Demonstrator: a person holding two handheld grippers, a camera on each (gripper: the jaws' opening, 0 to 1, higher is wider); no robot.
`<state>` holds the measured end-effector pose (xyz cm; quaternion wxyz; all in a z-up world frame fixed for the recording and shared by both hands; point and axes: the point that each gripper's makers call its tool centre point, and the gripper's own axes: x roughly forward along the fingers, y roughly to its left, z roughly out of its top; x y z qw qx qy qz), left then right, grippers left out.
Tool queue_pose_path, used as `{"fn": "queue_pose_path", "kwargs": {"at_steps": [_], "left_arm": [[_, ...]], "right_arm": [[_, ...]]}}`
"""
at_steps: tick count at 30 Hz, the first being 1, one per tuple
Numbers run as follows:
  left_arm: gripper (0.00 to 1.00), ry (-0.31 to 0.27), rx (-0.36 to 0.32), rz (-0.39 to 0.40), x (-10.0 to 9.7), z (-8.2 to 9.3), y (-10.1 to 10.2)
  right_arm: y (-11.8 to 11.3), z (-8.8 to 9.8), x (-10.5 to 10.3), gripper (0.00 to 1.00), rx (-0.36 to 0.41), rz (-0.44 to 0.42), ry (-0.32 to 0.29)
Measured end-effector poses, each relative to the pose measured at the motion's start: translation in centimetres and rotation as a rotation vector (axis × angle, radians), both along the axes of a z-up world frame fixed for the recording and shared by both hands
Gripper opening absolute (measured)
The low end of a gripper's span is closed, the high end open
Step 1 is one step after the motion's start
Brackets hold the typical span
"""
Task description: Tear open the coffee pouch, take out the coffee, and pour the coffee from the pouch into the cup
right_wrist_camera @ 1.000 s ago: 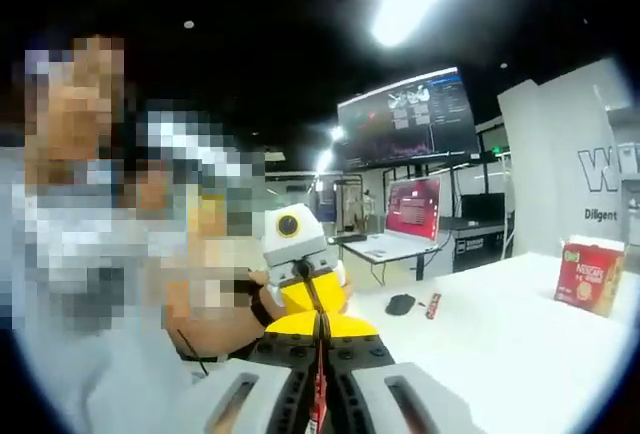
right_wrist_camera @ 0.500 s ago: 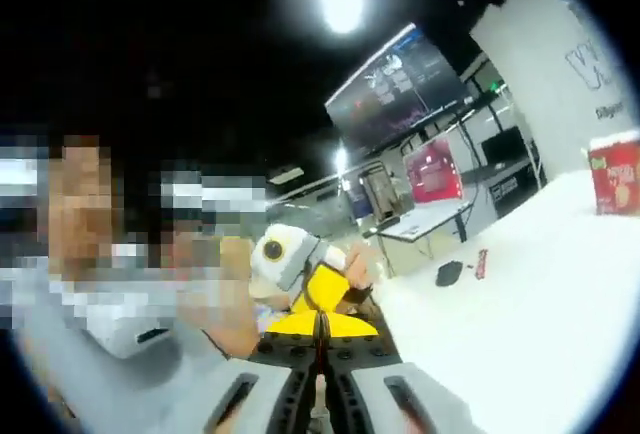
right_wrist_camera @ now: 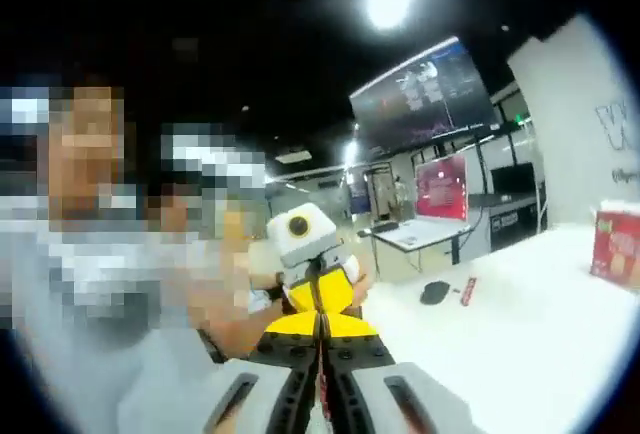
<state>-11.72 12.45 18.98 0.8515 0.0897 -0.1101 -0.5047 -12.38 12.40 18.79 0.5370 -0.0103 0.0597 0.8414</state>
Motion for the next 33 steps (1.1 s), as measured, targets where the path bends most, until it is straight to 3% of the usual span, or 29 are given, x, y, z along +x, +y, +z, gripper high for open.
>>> {"fn": "queue_pose_path", "kwargs": {"at_steps": [7, 10, 33], "left_arm": [[0.05, 0.017, 0.002, 0.007, 0.16, -0.26, 0.1], [0.04, 0.021, -0.017, 0.0, 0.03, 0.09, 0.17], [0.04, 0.034, -0.038, -0.008, 0.09, -0.06, -0.06]], "right_arm": [[0.06, -0.63, 0.32, 0.01, -0.021, -0.047, -0.122], [0.06, -0.78, 0.35, 0.01, -0.023, -0.049, -0.139], [-0.16, -0.55, 0.48, 0.01, 0.016, -0.054, -0.152]]}}
